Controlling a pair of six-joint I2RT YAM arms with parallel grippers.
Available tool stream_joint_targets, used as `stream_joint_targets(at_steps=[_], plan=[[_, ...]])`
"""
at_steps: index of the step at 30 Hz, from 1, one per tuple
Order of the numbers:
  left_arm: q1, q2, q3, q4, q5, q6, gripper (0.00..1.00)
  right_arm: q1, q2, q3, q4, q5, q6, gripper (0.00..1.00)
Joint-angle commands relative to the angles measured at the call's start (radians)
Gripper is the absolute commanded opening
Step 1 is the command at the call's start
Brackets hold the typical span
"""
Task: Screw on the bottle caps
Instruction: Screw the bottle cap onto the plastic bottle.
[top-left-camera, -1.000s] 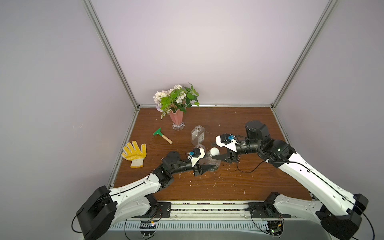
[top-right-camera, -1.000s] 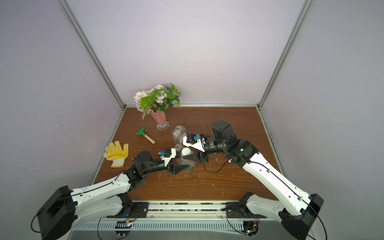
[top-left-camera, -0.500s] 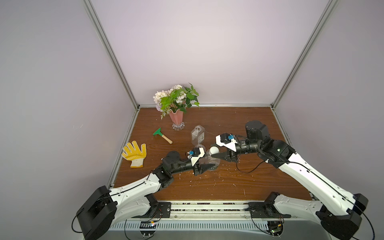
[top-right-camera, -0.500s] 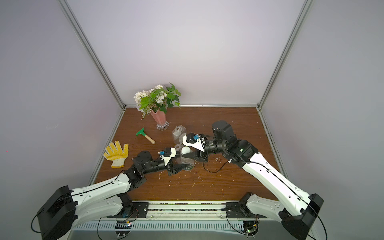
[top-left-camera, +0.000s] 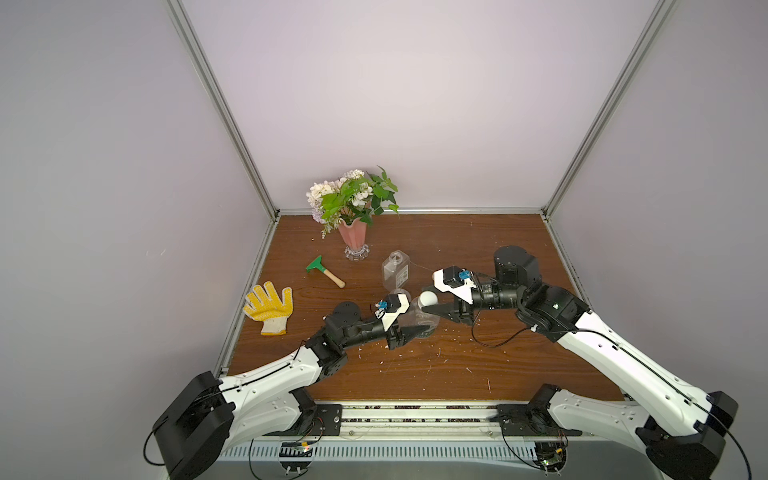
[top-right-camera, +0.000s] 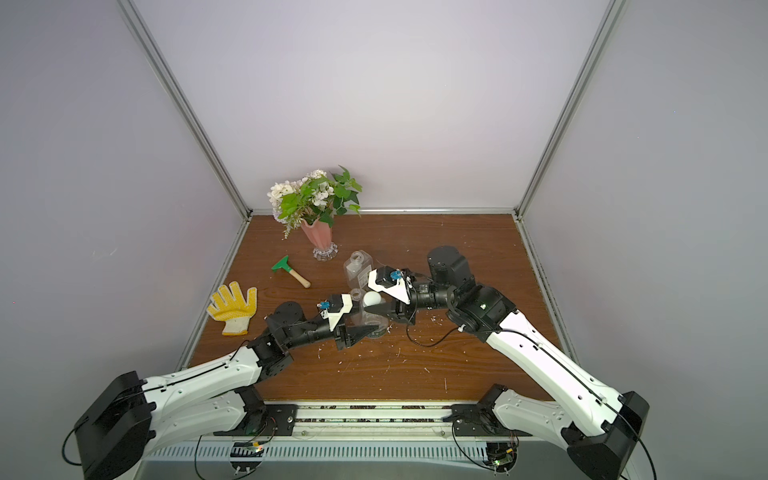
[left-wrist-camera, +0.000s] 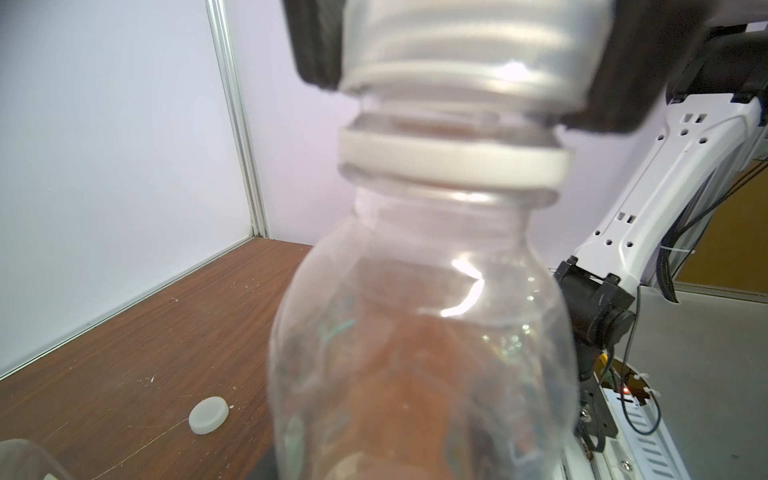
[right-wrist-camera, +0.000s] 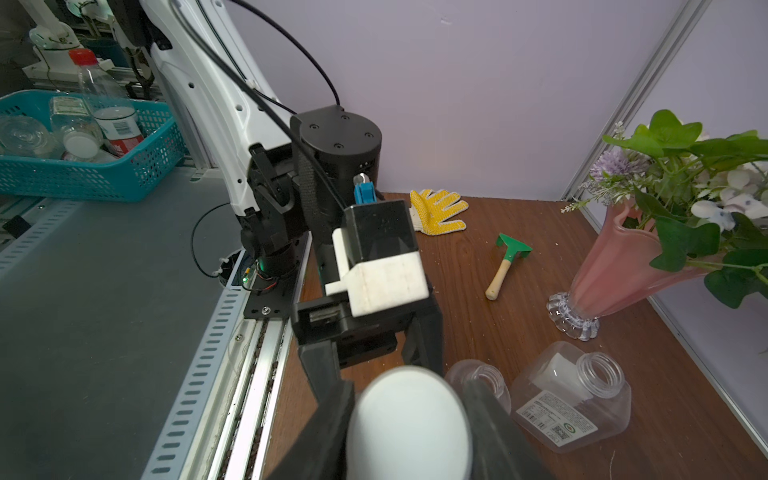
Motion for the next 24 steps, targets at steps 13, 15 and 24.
stream_joint_targets(at_steps=[13,15,24], plan=[[0.009,0.018,0.026,0.098,-0.021,-0.003,0.55,-0.005,0.015,-0.019,-0.048,0.04,0.02,0.47],[0.009,0.017,0.026,0.098,-0.021,-0.003,0.55,-0.005,0.017,-0.016,-0.048,0.041,0.024,0.48],[0.008,0.029,0.022,0.097,-0.025,-0.004,0.55,-0.005,0.021,0.001,-0.05,0.038,0.028,0.5]])
